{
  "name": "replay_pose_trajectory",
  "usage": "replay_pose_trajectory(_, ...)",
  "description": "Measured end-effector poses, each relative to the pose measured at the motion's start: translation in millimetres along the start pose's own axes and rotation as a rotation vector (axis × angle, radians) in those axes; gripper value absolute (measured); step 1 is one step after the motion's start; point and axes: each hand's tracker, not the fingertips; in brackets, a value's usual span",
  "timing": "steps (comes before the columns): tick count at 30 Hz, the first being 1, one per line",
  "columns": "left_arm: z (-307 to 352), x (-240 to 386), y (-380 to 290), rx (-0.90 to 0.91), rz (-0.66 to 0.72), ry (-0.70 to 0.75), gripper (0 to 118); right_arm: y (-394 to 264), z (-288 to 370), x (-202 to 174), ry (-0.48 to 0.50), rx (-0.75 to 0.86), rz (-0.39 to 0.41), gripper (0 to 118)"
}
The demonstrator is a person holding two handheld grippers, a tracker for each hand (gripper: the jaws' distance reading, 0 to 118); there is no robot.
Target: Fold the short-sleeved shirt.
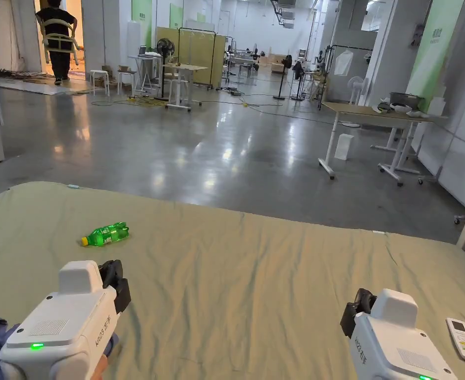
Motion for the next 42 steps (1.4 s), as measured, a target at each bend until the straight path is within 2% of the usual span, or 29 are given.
replay_pose_trajectory(2,2.2,2.4,2.8,0.0,-0.019,0.002,6,1.2,0.9,-1.4,-0.007,0.0,0.03,0)
replay_pose_trajectory(21,-3.4,7.4,1.1,-0.012,-0.167,-0.008,6,-3.5,3.8,-10.2,0.006,-0.009,0.132,0)
replay_pose_trajectory(42,-4.6,14.2,-8.2,-0.029,-0.221,-0.017,6,-7.8,4.2,-16.5,0.015,-0.024,0.151,0)
